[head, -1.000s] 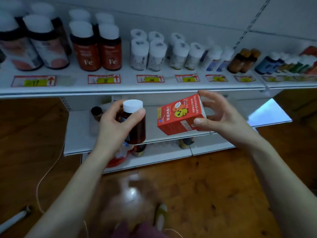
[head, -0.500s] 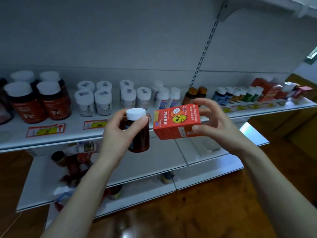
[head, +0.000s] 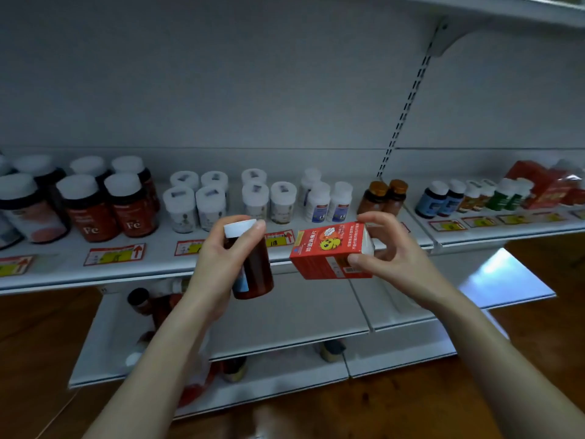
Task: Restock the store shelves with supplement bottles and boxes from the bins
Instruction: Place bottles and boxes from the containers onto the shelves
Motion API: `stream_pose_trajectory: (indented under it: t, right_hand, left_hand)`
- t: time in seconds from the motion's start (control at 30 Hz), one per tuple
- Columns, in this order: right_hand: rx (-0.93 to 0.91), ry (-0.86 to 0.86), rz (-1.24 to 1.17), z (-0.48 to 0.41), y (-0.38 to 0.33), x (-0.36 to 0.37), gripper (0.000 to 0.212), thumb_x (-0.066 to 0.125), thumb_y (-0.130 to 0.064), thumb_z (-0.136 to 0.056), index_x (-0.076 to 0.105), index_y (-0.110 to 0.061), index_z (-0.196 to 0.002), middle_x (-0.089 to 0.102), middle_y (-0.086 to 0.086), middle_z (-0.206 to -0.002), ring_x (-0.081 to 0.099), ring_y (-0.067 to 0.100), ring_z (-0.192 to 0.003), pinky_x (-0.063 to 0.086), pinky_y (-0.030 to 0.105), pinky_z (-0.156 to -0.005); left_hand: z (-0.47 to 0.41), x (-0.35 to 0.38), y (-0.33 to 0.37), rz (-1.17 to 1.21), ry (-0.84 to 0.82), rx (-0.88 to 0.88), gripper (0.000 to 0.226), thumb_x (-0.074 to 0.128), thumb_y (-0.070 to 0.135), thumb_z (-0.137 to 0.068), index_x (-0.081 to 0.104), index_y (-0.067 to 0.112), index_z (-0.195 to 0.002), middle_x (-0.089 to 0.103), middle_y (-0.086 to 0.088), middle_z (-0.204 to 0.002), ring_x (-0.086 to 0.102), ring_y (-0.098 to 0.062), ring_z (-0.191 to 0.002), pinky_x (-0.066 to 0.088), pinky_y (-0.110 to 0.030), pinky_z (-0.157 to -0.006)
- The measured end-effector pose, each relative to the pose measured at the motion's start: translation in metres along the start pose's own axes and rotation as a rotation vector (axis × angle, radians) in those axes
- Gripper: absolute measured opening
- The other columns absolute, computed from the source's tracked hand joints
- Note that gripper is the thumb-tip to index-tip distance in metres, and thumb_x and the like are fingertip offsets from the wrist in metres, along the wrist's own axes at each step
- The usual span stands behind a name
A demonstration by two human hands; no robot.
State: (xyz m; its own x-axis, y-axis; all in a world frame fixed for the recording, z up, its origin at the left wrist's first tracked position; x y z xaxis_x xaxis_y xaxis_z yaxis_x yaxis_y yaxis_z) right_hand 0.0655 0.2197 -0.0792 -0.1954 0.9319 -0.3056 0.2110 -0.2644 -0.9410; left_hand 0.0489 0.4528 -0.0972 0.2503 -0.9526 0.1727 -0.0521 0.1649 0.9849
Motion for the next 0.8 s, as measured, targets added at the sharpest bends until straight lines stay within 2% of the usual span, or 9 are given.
stream_pose_trajectory:
  t: [0.1, 0.17, 0.27, 0.4, 0.47, 0.53, 0.63, 0.7, 0.8]
  right_hand:
    - [0.007, 0.040, 0.024, 0.004, 0.001, -0.001, 0.049, 0.071, -0.013, -0.077, 0.047, -0.040, -0.109, 0.055, -0.007, -0.111, 0.064, 0.000, -0.086, 0.055, 0.021, -0.067]
    - [0.030, 0.074, 0.038, 0.010, 0.001, -0.008, 0.049, 0.069, -0.017, -0.079, 0.048, -0.046, -0.112, 0.054, -0.011, -0.113, 0.063, 0.002, -0.090, 0.055, 0.020, -0.069]
    - [0.068, 0.098, 0.065, 0.022, 0.002, -0.019, 0.040, 0.064, -0.021, -0.082, 0.051, -0.039, -0.115, 0.053, -0.018, -0.113, 0.062, 0.000, -0.093, 0.055, 0.020, -0.072]
    - [0.136, 0.215, 0.097, 0.041, 0.005, -0.035, 0.018, 0.056, -0.032, -0.083, 0.050, -0.034, -0.100, 0.053, -0.018, -0.103, 0.062, -0.002, -0.086, 0.054, 0.021, -0.070]
    - [0.154, 0.308, 0.123, 0.052, 0.009, -0.046, 0.018, 0.051, -0.043, -0.078, 0.051, -0.034, -0.094, 0.055, -0.017, -0.100, 0.062, 0.002, -0.086, 0.053, 0.023, -0.071]
    - [0.180, 0.351, 0.149, 0.061, 0.014, -0.060, 0.019, 0.051, -0.045, -0.079, 0.052, -0.034, -0.094, 0.056, -0.014, -0.104, 0.062, 0.009, -0.093, 0.054, 0.029, -0.075]
    - [0.210, 0.385, 0.137, 0.072, 0.024, -0.087, 0.015, 0.054, -0.036, -0.084, 0.053, -0.034, -0.098, 0.054, -0.011, -0.111, 0.062, 0.012, -0.096, 0.057, 0.028, -0.074]
    - [0.220, 0.391, 0.143, 0.076, 0.032, -0.106, 0.023, 0.055, -0.039, -0.080, 0.053, -0.039, -0.103, 0.051, -0.014, -0.113, 0.060, 0.012, -0.099, 0.057, 0.026, -0.074]
    - [0.250, 0.376, 0.152, 0.076, 0.045, -0.138, 0.044, 0.062, -0.036, -0.079, 0.044, -0.045, -0.118, 0.046, -0.021, -0.114, 0.058, 0.010, -0.102, 0.056, 0.021, -0.073]
  left_hand:
    - [-0.011, 0.002, 0.003, 0.027, -0.091, -0.046, 0.031, 0.066, 0.045, -0.066, 0.059, 0.024, -0.088, 0.065, -0.008, -0.089, 0.065, -0.027, -0.089, 0.051, -0.046, -0.080]
    - [-0.020, 0.011, 0.004, 0.022, -0.169, -0.052, 0.037, 0.064, 0.046, -0.065, 0.058, 0.020, -0.090, 0.068, -0.008, -0.083, 0.069, -0.024, -0.081, 0.055, -0.043, -0.073]
    - [-0.032, 0.033, 0.003, 0.002, -0.268, -0.077, 0.022, 0.057, 0.042, -0.081, 0.060, 0.022, -0.088, 0.067, 0.001, -0.075, 0.066, -0.015, -0.072, 0.052, -0.031, -0.069]
    - [-0.040, 0.075, 0.001, 0.107, -0.407, -0.244, 0.027, 0.041, 0.025, -0.093, 0.061, 0.017, -0.078, 0.065, 0.002, -0.063, 0.063, -0.009, -0.056, 0.051, -0.022, -0.054]
    - [-0.041, 0.098, -0.001, 0.093, -0.467, -0.214, 0.022, 0.043, 0.020, -0.093, 0.061, 0.013, -0.082, 0.066, -0.002, -0.070, 0.064, -0.013, -0.065, 0.050, -0.024, -0.060]
    - [-0.041, 0.119, -0.002, 0.076, -0.546, -0.187, 0.012, 0.051, 0.019, -0.091, 0.059, 0.010, -0.089, 0.064, -0.009, -0.081, 0.062, -0.022, -0.075, 0.049, -0.031, -0.066]
    - [-0.044, 0.152, -0.005, 0.061, -0.620, -0.176, 0.009, 0.061, 0.017, -0.085, 0.052, 0.014, -0.081, 0.063, 0.003, -0.068, 0.061, -0.012, -0.062, 0.050, -0.026, -0.058]
    - [-0.046, 0.175, -0.007, 0.035, -0.650, -0.173, 0.014, 0.064, 0.018, -0.081, 0.051, 0.014, -0.083, 0.065, 0.008, -0.064, 0.063, -0.009, -0.061, 0.051, -0.025, -0.052]
    - [-0.049, 0.211, -0.012, -0.025, -0.667, -0.148, 0.014, 0.066, 0.019, -0.081, 0.057, 0.016, -0.090, 0.065, 0.002, -0.082, 0.064, -0.011, -0.071, 0.052, -0.026, -0.052]
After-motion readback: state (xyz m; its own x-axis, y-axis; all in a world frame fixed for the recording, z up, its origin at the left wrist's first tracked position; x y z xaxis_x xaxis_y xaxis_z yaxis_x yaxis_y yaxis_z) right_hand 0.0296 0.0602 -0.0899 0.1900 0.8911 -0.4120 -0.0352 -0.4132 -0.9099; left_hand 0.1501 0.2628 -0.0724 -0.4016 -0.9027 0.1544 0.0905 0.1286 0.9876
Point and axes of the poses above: each hand's wrist, its own z-axis away from the middle knuckle, its own x-axis out of the palm, y = z × x, the point moved 1 cm from there along -z, towards the middle knuckle
